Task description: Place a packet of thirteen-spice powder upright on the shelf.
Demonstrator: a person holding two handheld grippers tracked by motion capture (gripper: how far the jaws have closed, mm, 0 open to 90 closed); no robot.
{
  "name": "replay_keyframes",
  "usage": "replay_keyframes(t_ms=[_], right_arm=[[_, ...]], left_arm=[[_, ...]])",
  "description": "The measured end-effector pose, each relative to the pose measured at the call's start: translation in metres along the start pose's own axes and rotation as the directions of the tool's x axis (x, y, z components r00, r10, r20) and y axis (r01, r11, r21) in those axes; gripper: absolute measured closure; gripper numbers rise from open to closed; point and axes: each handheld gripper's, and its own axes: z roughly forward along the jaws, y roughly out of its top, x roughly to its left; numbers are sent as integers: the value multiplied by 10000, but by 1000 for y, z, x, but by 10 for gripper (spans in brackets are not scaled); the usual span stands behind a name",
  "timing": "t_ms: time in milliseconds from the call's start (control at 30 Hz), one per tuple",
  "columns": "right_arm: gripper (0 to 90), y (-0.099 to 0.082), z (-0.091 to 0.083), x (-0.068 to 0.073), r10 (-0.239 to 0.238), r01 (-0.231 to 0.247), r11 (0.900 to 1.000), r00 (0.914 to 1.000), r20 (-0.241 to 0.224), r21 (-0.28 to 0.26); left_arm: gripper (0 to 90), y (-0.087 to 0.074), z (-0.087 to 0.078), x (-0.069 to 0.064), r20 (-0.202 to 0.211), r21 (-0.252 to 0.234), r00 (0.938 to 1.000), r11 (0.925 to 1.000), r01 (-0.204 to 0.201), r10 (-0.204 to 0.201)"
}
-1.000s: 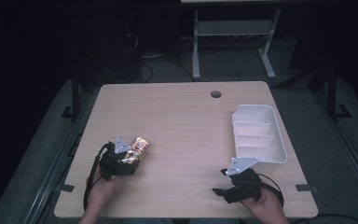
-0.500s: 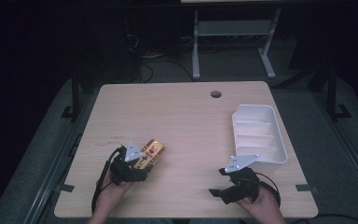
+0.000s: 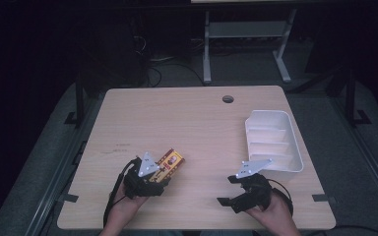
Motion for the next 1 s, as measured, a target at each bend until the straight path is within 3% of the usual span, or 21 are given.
replay_keyframes(t_ms=[300,467,700,1000], right_arm=[[251,11,1,-1,109,-106,9997,9999,-126,217],[286,22,3,-5,136,-118,9979,9996,-263,644],[300,35,6,-5,143,-134,9990,9997,-207,420],[299,33,9,-6,330,-322,9989,9992,-237,337]], left_arm=[[320,5,6,-12,299,-72,9988,9992,-395,396],[320,6,6,-15,369,-283,9980,9983,-512,523],[320,6,6,-21,513,-404,9962,9968,-686,706],[320,7,8,-34,749,-493,9892,9913,-1223,1257]])
